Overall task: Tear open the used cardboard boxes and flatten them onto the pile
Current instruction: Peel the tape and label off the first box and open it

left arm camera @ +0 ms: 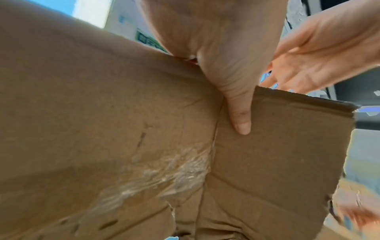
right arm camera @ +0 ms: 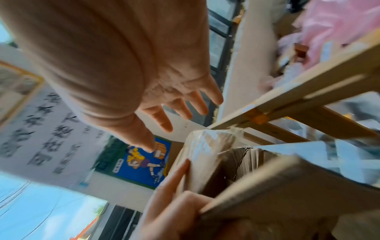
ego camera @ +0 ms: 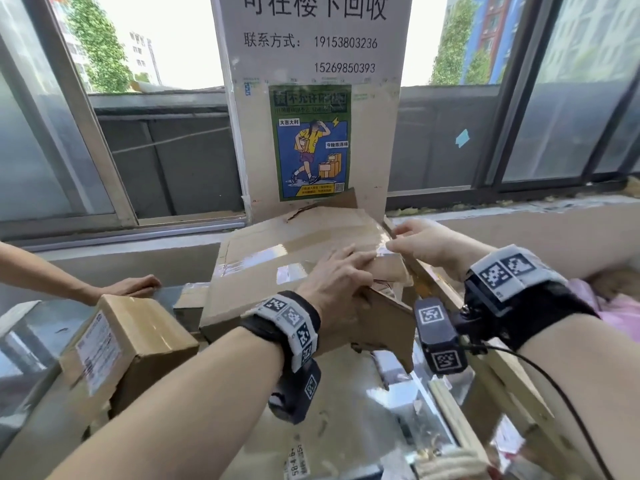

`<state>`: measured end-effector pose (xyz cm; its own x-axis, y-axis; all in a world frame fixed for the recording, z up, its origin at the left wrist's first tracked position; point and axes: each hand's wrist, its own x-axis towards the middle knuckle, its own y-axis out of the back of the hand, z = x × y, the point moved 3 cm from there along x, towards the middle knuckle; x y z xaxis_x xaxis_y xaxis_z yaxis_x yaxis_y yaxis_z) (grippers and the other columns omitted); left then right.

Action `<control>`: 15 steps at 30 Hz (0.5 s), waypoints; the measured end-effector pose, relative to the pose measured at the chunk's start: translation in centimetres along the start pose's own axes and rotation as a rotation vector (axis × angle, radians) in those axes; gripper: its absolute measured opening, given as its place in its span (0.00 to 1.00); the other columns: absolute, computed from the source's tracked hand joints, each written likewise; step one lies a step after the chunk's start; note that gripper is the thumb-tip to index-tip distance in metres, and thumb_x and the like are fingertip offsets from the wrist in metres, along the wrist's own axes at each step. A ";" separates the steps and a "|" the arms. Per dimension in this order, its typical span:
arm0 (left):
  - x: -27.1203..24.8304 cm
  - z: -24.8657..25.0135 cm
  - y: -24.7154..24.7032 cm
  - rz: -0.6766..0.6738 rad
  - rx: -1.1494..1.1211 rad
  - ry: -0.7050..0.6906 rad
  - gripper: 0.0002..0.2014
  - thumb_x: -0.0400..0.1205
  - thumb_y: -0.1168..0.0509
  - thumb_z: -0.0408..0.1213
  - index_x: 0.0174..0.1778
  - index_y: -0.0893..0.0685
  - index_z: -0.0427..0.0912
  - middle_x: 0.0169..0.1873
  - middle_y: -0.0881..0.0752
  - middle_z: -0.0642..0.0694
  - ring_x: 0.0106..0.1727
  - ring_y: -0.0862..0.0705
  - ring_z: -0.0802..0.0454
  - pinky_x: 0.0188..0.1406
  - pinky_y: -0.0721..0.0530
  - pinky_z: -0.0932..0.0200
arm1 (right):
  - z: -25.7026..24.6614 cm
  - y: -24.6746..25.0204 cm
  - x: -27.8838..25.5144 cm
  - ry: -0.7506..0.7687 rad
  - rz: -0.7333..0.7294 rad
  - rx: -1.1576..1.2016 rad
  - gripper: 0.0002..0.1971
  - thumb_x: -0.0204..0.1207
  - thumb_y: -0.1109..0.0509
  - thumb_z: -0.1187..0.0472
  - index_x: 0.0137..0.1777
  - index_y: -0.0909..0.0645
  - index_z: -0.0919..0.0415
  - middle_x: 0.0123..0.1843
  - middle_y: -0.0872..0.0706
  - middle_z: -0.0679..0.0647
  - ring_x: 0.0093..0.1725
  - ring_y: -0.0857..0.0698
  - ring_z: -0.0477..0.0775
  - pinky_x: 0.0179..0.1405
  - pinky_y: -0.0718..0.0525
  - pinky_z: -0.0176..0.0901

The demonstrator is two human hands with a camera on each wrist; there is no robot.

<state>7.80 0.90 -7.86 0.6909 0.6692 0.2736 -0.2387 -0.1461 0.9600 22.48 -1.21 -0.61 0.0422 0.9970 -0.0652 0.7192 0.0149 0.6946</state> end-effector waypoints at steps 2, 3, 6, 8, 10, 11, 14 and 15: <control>0.7 -1.3 1.7 0.194 -0.097 0.115 0.09 0.72 0.24 0.42 0.46 0.11 0.45 0.78 0.31 0.43 0.78 0.36 0.38 0.75 0.39 0.35 | -1.1 0.7 -0.4 0.082 0.084 -0.083 0.22 0.78 0.33 0.56 0.71 0.26 0.60 0.68 0.22 0.56 0.60 0.22 0.52 0.54 0.24 0.43; 1.1 -2.1 2.8 0.294 -0.161 0.199 0.08 0.72 0.24 0.41 0.45 0.11 0.45 0.77 0.29 0.43 0.77 0.35 0.39 0.75 0.40 0.36 | -1.7 1.0 -0.6 0.114 0.120 -0.114 0.23 0.79 0.34 0.54 0.72 0.27 0.58 0.70 0.24 0.55 0.62 0.24 0.53 0.58 0.24 0.45; 1.9 -4.2 6.6 0.530 -0.366 0.361 0.08 0.70 0.25 0.47 0.41 0.13 0.49 0.68 0.22 0.39 0.68 0.25 0.37 0.69 0.28 0.40 | -3.4 2.0 -1.0 0.180 0.276 -0.096 0.30 0.79 0.38 0.41 0.76 0.33 0.56 0.75 0.30 0.57 0.73 0.30 0.59 0.72 0.29 0.54; 1.9 -5.5 9.1 0.684 -0.452 0.430 0.13 0.70 0.27 0.50 0.45 0.13 0.48 0.64 0.20 0.40 0.63 0.22 0.41 0.66 0.23 0.46 | -4.6 2.8 -1.0 0.234 0.390 -0.004 0.33 0.79 0.40 0.39 0.79 0.37 0.57 0.77 0.33 0.57 0.76 0.33 0.59 0.75 0.33 0.54; 1.0 -6.7 11.1 0.833 -0.488 0.529 0.17 0.71 0.25 0.48 0.50 0.12 0.41 0.59 0.17 0.43 0.59 0.20 0.45 0.62 0.22 0.55 | -5.6 3.2 -0.6 0.317 0.438 0.045 0.31 0.81 0.39 0.44 0.79 0.39 0.57 0.78 0.35 0.56 0.77 0.35 0.58 0.76 0.36 0.51; 0.4 -7.2 11.6 0.908 -0.556 0.561 0.18 0.70 0.25 0.48 0.49 0.13 0.39 0.55 0.15 0.43 0.56 0.18 0.44 0.60 0.20 0.54 | -6.1 3.3 -0.3 0.356 0.450 0.053 0.31 0.81 0.36 0.48 0.80 0.40 0.58 0.78 0.37 0.55 0.77 0.36 0.58 0.76 0.37 0.49; -1.6 -8.0 11.0 1.071 -0.786 0.598 0.17 0.71 0.24 0.45 0.52 0.12 0.39 0.48 0.10 0.43 0.51 0.13 0.44 0.57 0.16 0.48 | -6.9 3.1 0.5 0.370 0.456 0.070 0.36 0.78 0.31 0.57 0.81 0.45 0.57 0.79 0.40 0.58 0.78 0.39 0.60 0.78 0.39 0.50; -2.2 -8.0 10.5 1.098 -0.837 0.618 0.15 0.73 0.24 0.42 0.52 0.13 0.40 0.47 0.10 0.44 0.50 0.13 0.46 0.57 0.16 0.49 | -6.9 2.7 0.8 0.341 0.427 0.060 0.37 0.77 0.30 0.57 0.82 0.46 0.57 0.79 0.40 0.60 0.78 0.39 0.61 0.79 0.39 0.52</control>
<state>-1.71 3.69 1.14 -0.4193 0.7296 0.5402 -0.8855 -0.4599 -0.0662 19.71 0.12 6.18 0.1187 0.8818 0.4565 0.7260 -0.3907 0.5660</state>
